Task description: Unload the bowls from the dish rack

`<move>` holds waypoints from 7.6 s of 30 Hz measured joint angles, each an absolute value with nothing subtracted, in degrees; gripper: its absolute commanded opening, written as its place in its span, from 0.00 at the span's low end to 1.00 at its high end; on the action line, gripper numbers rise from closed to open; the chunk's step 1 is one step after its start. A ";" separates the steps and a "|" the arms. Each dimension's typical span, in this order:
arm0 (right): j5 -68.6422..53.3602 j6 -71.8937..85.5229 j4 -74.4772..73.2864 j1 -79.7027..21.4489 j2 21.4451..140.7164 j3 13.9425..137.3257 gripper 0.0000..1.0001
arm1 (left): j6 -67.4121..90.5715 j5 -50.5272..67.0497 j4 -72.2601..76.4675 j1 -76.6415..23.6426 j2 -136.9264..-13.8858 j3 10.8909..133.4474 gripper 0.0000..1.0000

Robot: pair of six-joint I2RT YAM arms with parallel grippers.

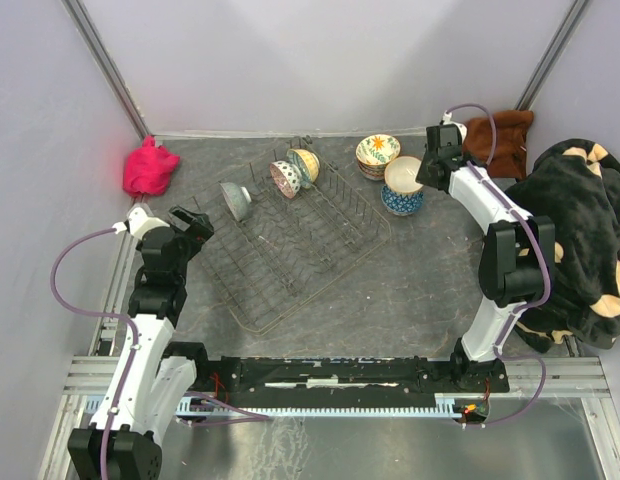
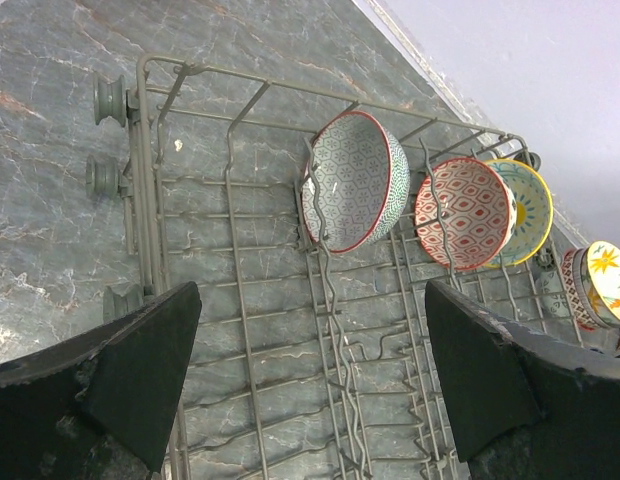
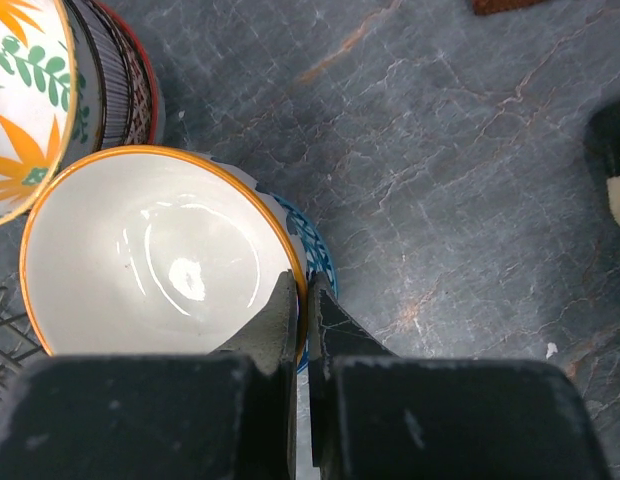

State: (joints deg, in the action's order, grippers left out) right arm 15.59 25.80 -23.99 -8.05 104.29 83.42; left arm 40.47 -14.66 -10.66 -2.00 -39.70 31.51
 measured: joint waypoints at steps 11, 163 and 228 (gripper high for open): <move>14.22 26.81 -22.79 -7.70 104.29 81.17 0.01 | 40.47 -14.50 -10.52 -2.00 -39.05 31.42 0.99; 51.72 -14.41 1.65 -64.75 156.44 138.78 0.39 | 50.00 -43.48 -31.64 -2.00 -19.22 32.32 0.99; 65.76 -34.68 39.88 -65.58 156.05 127.87 0.01 | 50.17 -43.48 -31.18 -2.00 -19.22 32.32 0.99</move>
State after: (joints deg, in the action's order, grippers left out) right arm 65.76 -34.68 39.88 -65.58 156.05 127.87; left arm 50.17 -43.48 -31.18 -2.00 -19.22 32.32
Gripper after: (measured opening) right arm 0.080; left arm 0.993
